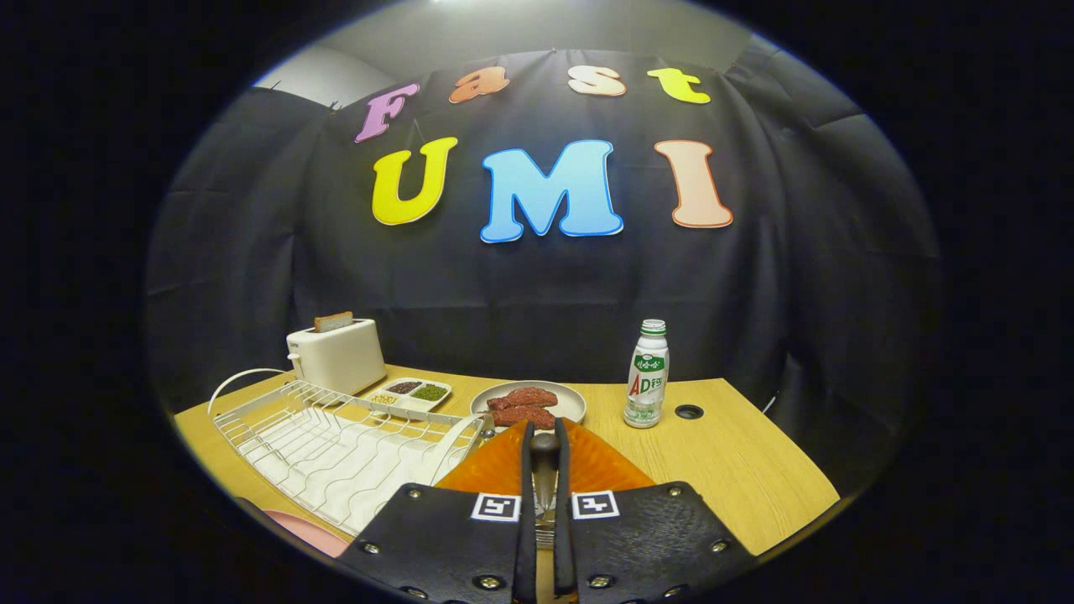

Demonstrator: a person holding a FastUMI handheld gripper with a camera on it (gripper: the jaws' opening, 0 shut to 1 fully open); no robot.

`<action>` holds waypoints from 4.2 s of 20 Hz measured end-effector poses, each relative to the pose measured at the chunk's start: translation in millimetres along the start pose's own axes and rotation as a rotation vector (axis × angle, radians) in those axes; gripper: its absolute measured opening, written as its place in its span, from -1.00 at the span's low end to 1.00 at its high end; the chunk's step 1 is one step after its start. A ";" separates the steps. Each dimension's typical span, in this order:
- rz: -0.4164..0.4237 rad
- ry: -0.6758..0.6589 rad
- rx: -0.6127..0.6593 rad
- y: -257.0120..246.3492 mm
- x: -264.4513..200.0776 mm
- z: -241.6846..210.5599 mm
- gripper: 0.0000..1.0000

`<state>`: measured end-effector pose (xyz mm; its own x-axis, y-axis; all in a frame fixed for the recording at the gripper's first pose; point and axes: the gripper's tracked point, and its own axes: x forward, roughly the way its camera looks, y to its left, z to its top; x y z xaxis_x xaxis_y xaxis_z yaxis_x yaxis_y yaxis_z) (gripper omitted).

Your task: Take the plate from the dish rack, then take the spoon from the basket and place it into the plate.

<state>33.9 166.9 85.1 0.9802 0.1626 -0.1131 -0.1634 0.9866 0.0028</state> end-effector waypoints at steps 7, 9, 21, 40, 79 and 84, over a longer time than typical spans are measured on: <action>-0.028 -0.050 -0.023 0.8 -8.9 49.6 -0.84; -0.039 -0.066 -0.030 1.4 -15.3 68.3 -0.84; -0.014 -0.109 -0.004 51.3 -90.0 113.6 -0.84; 0.243 0.123 0.081 185.6 -140.2 -5.7 -0.84; 0.115 -0.054 -0.027 141.7 -136.9 59.8 -0.42; 0.005 -0.129 0.004 123.9 -136.7 115.8 -0.30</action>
<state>-107.3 268.8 215.9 0.9856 0.1681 0.0160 -0.1682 0.9857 0.0066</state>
